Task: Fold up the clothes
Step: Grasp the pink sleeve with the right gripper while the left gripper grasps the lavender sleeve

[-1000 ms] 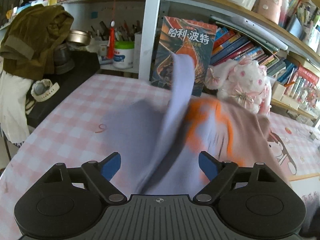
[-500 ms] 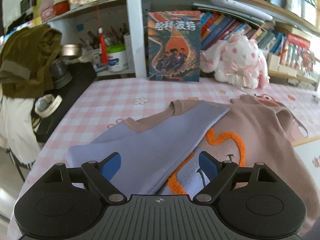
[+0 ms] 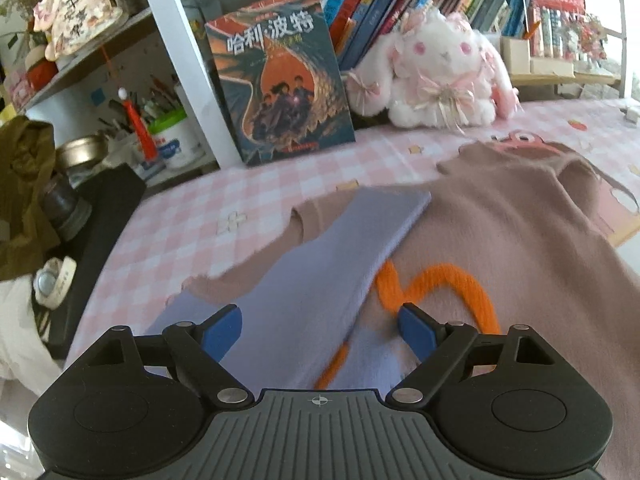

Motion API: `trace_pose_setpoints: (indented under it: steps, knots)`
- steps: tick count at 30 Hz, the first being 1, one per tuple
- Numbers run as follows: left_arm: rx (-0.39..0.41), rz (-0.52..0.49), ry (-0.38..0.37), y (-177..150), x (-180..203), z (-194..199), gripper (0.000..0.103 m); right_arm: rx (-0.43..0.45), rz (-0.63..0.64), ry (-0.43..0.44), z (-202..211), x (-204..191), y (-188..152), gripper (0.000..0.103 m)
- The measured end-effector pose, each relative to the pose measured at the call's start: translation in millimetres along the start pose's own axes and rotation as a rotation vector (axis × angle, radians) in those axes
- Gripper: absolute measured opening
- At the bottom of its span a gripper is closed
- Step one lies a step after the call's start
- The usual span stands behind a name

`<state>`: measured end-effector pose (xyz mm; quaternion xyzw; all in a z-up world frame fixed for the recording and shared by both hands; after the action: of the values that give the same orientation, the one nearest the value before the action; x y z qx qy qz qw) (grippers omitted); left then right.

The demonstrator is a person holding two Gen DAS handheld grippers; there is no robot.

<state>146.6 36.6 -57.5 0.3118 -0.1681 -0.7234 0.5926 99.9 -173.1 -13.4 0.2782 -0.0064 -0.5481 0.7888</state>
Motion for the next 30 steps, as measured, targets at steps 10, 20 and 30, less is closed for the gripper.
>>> trace_pose_setpoints:
  steps: [10, 20, 30]
  knots:
    - [-0.060, -0.106, 0.009, 18.5, 27.4, -30.5, 0.085, 0.053, 0.015, -0.149, -71.8, 39.2, 62.8, 0.046]
    - [-0.100, 0.010, 0.018, 7.3, -12.3, -40.4, 0.008, 0.075, -0.144, -0.022, -87.0, 49.1, 84.8, 0.047]
    - [0.051, 0.378, -0.007, 8.5, -94.2, 7.6, 0.004, 0.171, -0.263, -0.087, -69.7, 75.6, 83.6, 0.006]
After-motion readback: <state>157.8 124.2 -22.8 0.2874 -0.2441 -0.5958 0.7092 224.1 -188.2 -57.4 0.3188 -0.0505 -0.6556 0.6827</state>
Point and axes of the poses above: each gripper's, at about its wrist camera, not at the fingertips, and z roughly against the way its jaws point, x to its right, y to its top, the point moved 7 cm from there along -z, roughly the way its jaws point, and after that the axes turned 8 degrees about -x, right-handed, at the moved point
